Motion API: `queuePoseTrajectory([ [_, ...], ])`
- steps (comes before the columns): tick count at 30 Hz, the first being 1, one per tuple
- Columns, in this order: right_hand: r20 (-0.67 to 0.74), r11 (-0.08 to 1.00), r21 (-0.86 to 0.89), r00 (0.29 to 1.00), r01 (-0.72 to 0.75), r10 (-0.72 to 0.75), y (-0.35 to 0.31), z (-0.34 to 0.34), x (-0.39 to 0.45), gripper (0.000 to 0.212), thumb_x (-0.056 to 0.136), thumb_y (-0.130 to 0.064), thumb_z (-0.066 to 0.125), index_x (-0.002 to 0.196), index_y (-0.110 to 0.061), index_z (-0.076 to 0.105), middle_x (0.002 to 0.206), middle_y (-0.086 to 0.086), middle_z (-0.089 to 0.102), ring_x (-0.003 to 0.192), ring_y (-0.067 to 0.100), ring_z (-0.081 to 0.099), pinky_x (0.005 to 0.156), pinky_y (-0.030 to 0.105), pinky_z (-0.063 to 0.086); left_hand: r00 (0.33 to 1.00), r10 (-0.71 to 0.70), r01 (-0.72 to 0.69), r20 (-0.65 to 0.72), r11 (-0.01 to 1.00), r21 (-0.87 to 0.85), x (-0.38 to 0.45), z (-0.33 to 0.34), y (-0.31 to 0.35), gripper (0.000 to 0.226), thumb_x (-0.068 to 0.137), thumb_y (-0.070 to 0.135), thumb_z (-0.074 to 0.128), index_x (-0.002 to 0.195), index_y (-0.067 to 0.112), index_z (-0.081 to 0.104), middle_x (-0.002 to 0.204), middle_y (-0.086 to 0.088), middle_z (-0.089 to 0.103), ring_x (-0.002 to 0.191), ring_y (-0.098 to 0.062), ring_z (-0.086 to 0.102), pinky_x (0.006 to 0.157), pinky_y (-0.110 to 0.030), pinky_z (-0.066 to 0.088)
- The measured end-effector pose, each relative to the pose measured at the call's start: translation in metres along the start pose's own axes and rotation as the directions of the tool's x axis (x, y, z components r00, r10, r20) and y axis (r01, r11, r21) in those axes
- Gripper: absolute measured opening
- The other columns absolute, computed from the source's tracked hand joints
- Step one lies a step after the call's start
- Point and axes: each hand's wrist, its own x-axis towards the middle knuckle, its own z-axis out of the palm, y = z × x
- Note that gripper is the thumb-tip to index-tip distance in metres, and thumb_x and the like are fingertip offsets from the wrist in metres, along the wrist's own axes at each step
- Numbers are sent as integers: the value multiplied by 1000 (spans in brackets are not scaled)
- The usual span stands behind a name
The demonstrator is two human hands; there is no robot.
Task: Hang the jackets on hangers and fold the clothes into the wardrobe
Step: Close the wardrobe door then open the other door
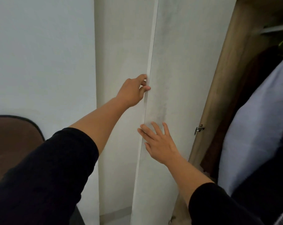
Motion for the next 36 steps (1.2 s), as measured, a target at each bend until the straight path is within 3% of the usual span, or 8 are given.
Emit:
queuePoseTrajectory([
  [3,-21,999,-48,1000,-17,16,12,-28,-37,54,81,-38,56,133,-23,52,137,-7,50,117,27,53,98,54,41,998,60,-60,9,998,-12,-21,3,43,34,94,24,53,127,16,50,114,0,68,82,-24,60,82,-31,45],
  [6,-7,996,-89,1000,-31,30,29,-54,-76,56,79,-37,60,132,-21,53,137,-5,49,115,27,53,96,54,42,993,115,-115,17,993,-30,-36,8,87,34,94,24,53,128,20,52,115,3,68,56,-11,44,75,-28,43],
  [10,70,988,-150,996,-38,49,56,-92,-123,60,76,-39,66,132,-20,54,138,-3,50,118,27,54,98,55,41,980,182,-175,84,981,-79,-43,24,137,35,93,33,53,127,26,55,116,4,67,87,-23,60,84,-32,46],
  [16,191,969,-227,971,-102,147,96,-129,-177,57,70,-35,72,124,-20,61,140,3,49,132,31,43,105,58,29,962,247,-235,117,967,-102,-43,59,204,53,93,40,53,141,21,41,131,2,58,118,-24,53,101,-38,41],
  [19,237,946,-297,949,-132,207,116,-142,-198,52,72,-35,70,122,-22,62,146,3,42,139,31,28,107,59,16,941,317,-302,120,944,-132,-41,81,230,53,92,40,52,140,19,39,134,-1,55,123,-24,49,101,-39,39],
  [27,333,867,-446,859,-220,389,164,-154,-236,47,71,-34,71,117,-27,65,140,-1,50,138,31,34,105,63,16,873,483,-475,60,872,-115,-14,141,276,64,96,27,50,150,22,15,157,4,17,144,-17,18,109,-39,24],
  [31,373,808,-525,782,-266,500,180,-148,-250,51,72,-35,70,122,-27,61,145,-1,44,141,31,28,111,64,6,831,550,-536,79,831,-150,4,174,287,62,99,20,43,150,25,9,158,9,9,145,-11,11,106,-35,23],
  [36,388,734,-590,679,-337,623,199,-134,-261,50,71,-31,71,120,-21,64,144,4,46,140,33,30,108,63,13,801,591,-567,88,798,-204,22,214,308,62,99,17,40,150,27,6,158,12,4,146,-10,8,108,-40,20],
])
